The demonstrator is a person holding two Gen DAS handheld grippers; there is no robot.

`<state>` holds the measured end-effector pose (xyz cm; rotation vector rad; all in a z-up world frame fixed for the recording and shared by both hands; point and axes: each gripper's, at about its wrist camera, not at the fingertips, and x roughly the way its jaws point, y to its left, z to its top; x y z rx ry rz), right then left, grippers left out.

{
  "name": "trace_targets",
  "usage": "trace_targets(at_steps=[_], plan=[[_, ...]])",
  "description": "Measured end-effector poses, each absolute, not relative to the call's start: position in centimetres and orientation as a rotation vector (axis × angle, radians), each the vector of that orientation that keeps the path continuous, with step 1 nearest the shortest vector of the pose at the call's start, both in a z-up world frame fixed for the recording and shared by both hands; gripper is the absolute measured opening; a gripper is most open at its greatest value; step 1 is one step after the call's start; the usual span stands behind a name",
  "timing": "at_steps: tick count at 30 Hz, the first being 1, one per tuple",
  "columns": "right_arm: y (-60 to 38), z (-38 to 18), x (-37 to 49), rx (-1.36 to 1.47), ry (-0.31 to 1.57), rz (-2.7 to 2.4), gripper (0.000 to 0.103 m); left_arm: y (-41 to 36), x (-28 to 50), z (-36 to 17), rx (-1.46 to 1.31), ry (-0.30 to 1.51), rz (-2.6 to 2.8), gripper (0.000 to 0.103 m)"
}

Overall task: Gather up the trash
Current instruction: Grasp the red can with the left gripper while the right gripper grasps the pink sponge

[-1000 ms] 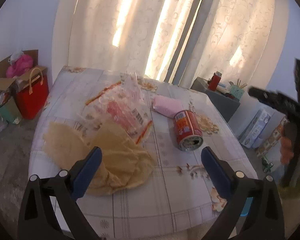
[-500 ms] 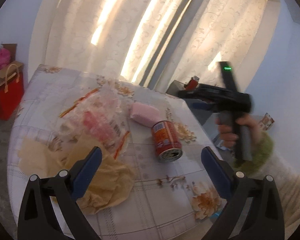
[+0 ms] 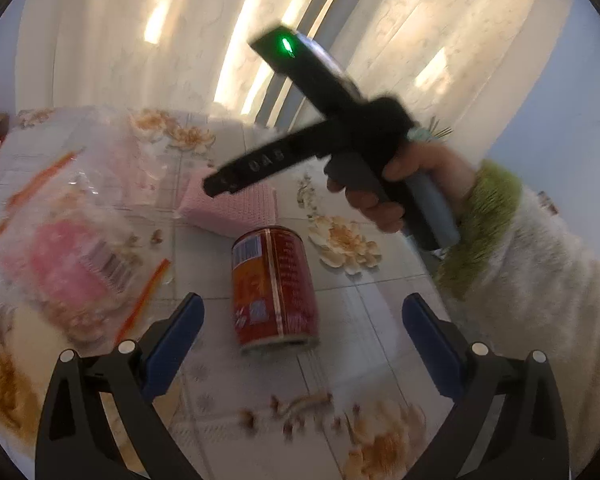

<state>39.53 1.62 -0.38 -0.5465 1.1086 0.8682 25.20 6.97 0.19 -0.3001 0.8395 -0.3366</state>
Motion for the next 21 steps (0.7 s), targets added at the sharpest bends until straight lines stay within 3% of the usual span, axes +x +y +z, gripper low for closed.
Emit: trace_targets(at_steps=[4, 15, 21], plan=[[2.9, -1.4, 40.2, -0.609, 1.142, 0.901, 0.095, 6.0, 28.5, -2.0, -0.281, 0.92, -0.265, 0.096], [2.9, -4.5, 42.1, -0.541, 1.216, 0.847, 0.094, 5.9, 30.5, -5.5, -0.344, 0.997, -0.207, 0.064], [-2.0, -4.5, 41.9, -0.432, 1.23, 0.727, 0.085, 6.8, 29.0, -5.3, -0.372, 0.994, -0.181, 0.064]])
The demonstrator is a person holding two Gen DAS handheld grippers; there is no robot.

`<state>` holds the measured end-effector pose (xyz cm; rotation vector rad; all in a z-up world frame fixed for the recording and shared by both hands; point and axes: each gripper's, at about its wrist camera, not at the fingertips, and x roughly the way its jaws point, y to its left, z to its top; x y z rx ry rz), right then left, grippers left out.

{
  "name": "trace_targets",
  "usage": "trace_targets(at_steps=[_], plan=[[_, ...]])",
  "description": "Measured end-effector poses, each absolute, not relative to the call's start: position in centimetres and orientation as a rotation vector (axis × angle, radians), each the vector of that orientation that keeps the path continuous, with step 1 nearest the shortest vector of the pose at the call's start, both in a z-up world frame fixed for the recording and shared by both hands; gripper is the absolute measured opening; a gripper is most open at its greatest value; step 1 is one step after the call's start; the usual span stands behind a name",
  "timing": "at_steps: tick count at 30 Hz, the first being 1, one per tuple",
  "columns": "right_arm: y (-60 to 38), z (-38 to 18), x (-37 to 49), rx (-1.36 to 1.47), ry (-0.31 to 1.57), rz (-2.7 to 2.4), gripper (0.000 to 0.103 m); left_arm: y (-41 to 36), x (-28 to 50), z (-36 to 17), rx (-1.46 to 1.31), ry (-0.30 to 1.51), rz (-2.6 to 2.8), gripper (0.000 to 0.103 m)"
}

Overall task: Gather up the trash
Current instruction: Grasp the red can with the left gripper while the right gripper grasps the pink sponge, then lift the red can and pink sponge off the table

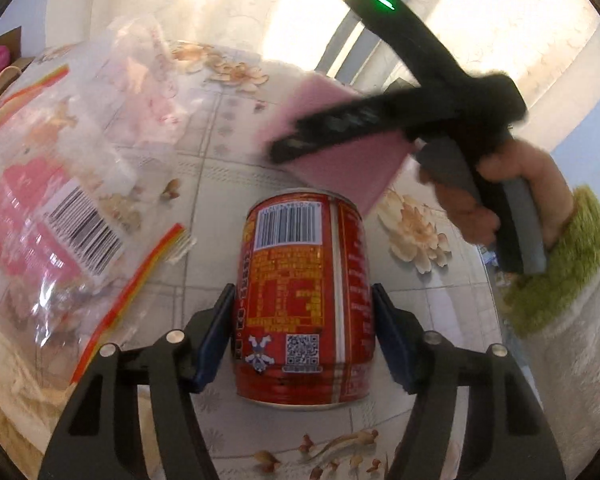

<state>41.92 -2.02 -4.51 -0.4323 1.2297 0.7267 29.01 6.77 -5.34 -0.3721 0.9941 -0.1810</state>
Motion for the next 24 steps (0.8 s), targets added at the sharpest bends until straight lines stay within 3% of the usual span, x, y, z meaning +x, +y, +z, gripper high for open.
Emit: trace_targets(at_steps=[13, 24], plan=[[-15.2, -5.2, 29.5, -0.18, 1.213, 0.443, 0.082, 4.8, 21.6, -5.7, -0.381, 1.016, -0.166, 0.064], [-17.5, -5.9, 16.2, -0.12, 1.12, 0.32, 0.082, 5.1, 16.2, -6.2, -0.402, 1.023, -0.192, 0.064]])
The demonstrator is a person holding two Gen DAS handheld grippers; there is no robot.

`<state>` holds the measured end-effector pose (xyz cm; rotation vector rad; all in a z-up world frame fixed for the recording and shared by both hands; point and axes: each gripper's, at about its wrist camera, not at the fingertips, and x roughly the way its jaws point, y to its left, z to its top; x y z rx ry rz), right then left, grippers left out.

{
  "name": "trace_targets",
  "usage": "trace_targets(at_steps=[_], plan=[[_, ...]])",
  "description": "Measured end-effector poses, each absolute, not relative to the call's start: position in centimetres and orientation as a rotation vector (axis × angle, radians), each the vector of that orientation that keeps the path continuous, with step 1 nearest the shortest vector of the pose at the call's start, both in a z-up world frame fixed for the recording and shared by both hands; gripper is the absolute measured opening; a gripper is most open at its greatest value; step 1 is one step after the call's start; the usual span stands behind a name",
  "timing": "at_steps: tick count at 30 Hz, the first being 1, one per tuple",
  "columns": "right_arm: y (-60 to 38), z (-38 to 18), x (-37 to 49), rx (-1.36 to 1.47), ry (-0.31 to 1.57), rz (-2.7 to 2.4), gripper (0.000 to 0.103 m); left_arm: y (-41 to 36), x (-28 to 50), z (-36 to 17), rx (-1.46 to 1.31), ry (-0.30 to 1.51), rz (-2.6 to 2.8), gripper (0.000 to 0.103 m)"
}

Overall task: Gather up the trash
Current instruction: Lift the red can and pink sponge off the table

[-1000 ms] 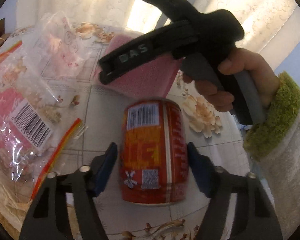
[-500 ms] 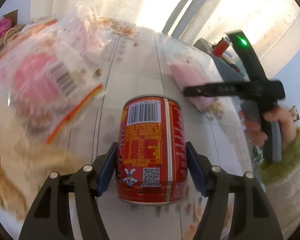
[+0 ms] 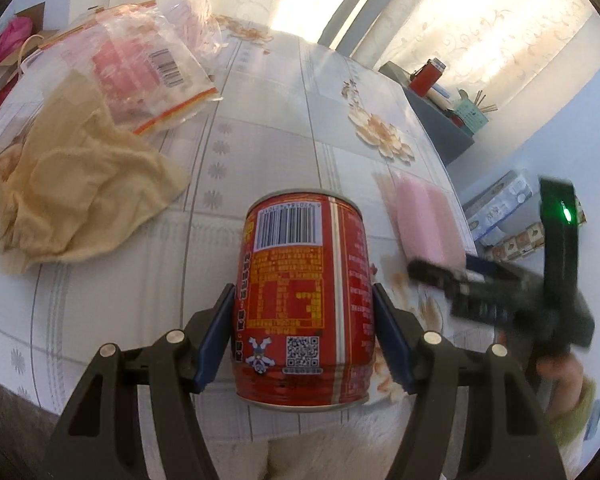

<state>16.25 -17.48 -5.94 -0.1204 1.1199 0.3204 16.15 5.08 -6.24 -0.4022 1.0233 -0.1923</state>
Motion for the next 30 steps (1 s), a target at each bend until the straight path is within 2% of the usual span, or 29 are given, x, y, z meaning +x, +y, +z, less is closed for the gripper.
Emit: trace_targets(at_steps=[10, 13, 16, 26, 30], plan=[[-16.0, -5.8, 13.7, -0.098, 1.101, 0.319, 0.09, 6.0, 14.7, -6.7, -0.448, 0.973, -0.185, 0.065], [-15.6, -6.3, 13.2, -0.086, 1.09, 0.32, 0.092, 6.1, 14.6, -6.3, -0.447, 0.965, -0.195, 0.073], [-15.6, -5.9, 13.0, -0.076, 1.078, 0.313, 0.092, 6.1, 14.8, -5.9, -0.424, 0.952, -0.191, 0.076], [-14.8, -5.7, 13.2, -0.069, 1.038, 0.292, 0.093, 6.1, 14.7, -6.1, -0.4, 0.962, -0.179, 0.075], [-14.6, -5.7, 13.0, -0.083, 1.017, 0.28, 0.093, 5.8, 14.7, -6.2, -0.407, 0.975, -0.182, 0.07]])
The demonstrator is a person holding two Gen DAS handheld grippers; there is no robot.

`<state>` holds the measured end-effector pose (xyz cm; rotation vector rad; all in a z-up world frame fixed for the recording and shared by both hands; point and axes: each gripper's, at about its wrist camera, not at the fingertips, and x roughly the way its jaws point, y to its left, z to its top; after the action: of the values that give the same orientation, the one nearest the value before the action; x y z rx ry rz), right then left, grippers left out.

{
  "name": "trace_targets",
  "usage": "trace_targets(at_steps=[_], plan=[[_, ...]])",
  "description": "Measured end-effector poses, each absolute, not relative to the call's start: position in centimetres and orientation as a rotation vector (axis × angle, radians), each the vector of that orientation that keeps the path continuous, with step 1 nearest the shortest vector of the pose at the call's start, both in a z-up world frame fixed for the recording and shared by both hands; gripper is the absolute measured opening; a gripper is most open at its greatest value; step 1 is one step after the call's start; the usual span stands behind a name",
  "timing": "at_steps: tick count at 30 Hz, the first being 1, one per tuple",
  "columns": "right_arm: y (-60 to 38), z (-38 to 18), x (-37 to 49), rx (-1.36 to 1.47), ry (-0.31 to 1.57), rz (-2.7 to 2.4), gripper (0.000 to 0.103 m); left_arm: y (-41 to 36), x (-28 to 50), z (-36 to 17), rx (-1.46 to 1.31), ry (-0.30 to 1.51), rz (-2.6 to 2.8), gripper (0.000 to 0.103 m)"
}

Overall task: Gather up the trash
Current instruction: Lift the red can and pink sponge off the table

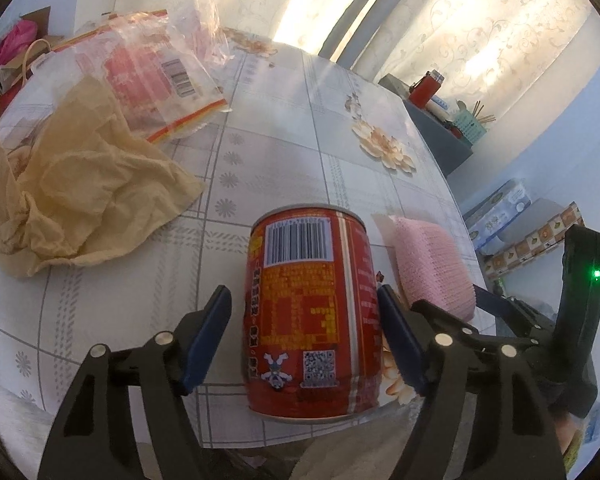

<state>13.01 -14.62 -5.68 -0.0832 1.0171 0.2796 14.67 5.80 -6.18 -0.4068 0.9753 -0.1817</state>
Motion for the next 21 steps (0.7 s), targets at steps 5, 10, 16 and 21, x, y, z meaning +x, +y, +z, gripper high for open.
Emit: trace_targets(at_steps=[5, 10, 16, 21], plan=[[-15.2, -5.5, 13.0, -0.084, 0.989, 0.263, 0.095, 5.6, 14.8, -7.0, -0.416, 1.013, -0.17, 0.065], [-15.5, -6.1, 13.4, -0.074, 0.992, 0.293, 0.095, 5.2, 14.6, -7.0, -0.391, 1.005, -0.144, 0.064], [-15.9, -6.4, 13.9, -0.032, 0.976, 0.334, 0.095, 4.7, 14.8, -7.0, -0.373, 1.013, -0.099, 0.064], [-16.3, -6.4, 13.9, -0.021, 0.967, 0.347, 0.095, 3.8, 15.0, -7.0, -0.308, 1.018, -0.068, 0.064]])
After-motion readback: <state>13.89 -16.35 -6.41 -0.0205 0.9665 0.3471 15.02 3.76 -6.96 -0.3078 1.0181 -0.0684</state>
